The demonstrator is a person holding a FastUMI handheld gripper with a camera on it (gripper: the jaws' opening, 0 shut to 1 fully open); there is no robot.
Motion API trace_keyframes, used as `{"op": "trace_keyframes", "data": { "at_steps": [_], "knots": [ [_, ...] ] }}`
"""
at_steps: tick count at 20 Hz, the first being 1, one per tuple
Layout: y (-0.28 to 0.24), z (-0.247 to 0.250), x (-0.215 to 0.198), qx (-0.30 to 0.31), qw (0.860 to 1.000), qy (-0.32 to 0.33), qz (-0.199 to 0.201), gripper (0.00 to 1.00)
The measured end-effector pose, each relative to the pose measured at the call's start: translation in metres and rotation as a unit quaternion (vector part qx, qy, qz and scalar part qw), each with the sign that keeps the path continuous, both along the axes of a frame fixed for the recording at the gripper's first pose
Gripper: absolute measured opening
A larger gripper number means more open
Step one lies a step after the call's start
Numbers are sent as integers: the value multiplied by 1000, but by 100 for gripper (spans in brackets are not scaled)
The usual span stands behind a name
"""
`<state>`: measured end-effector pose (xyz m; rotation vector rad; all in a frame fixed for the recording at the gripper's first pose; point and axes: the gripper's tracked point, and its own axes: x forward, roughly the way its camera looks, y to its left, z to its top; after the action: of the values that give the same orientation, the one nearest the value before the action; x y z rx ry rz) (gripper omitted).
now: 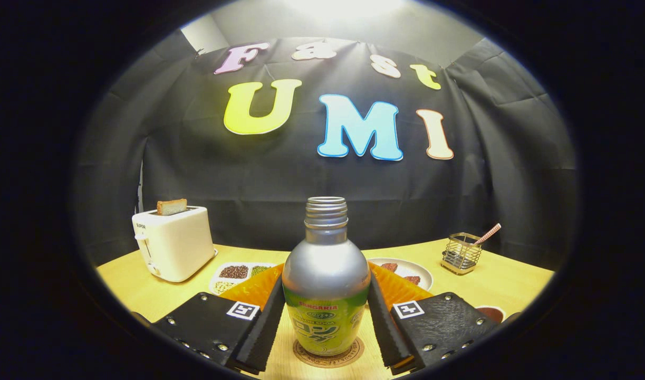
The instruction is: Take the bottle from table, then pour the juice into the cup, finally place the bottle on the coaster
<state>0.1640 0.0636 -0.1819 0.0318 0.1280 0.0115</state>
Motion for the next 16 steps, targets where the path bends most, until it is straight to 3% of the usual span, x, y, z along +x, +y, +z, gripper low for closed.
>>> {"op": "trace_keyframes", "data": {
  "at_steps": [13, 15, 16],
  "knots": [
    [0, -25, 3, 9, 1000, 5, 5, 78],
    [-1, -21, -2, -3, 1000, 5, 7, 81],
    [-2, -13, -7, -7, 1000, 1, 8, 90]
  ]
}}
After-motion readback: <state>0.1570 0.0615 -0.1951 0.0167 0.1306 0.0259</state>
